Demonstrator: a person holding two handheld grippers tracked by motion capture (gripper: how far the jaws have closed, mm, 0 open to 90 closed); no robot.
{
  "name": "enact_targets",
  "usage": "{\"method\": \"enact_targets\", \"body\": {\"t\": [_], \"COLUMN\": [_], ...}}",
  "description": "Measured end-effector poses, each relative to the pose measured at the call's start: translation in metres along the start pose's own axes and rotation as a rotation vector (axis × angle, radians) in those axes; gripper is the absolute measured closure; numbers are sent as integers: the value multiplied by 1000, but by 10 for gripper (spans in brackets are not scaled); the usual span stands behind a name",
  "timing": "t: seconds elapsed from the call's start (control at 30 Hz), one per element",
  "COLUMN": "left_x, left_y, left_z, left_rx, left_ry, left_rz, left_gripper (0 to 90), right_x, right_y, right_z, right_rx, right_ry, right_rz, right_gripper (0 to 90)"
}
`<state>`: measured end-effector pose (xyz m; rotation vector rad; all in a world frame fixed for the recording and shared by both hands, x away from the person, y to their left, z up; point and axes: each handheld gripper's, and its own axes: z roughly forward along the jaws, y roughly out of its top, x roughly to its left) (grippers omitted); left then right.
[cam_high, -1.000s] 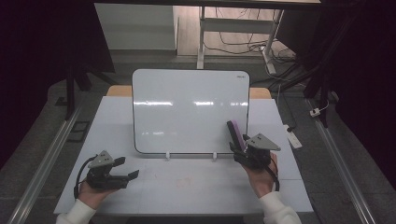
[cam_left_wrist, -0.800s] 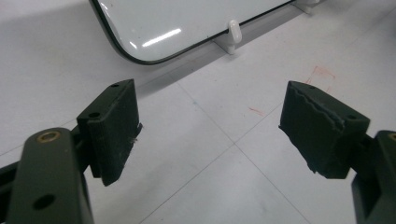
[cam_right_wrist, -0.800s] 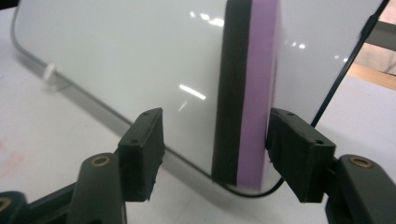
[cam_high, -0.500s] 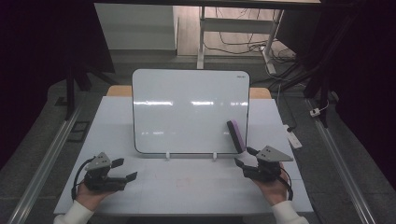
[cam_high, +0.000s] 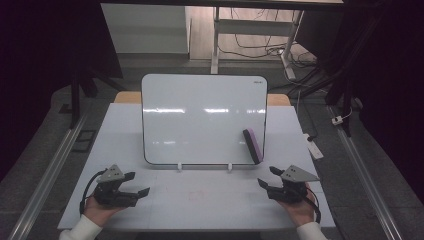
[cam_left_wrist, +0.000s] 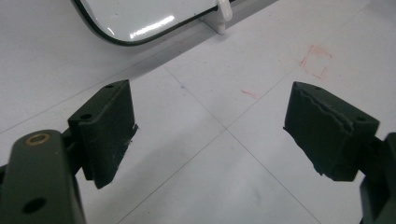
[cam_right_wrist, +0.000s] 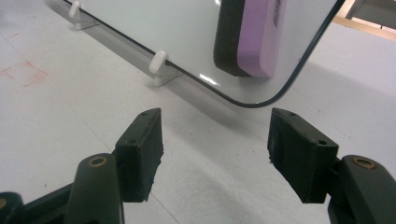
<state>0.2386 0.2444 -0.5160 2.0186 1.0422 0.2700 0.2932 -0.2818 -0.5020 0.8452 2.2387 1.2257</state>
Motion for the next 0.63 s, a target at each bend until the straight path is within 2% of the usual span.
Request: {"method": "enact_targets", "body": {"t": [0.63], "left_x": [0], "left_y": [0], "left_z": [1], "left_rx": [3], "left_ry": [-1], "left_rz": [0], "left_gripper": [163], "right_x": [2], "right_y": [1], "right_z": [1], "right_rx": [1], "right_ry": [-3], "right_rz": [-14], "right_gripper": [355]}}
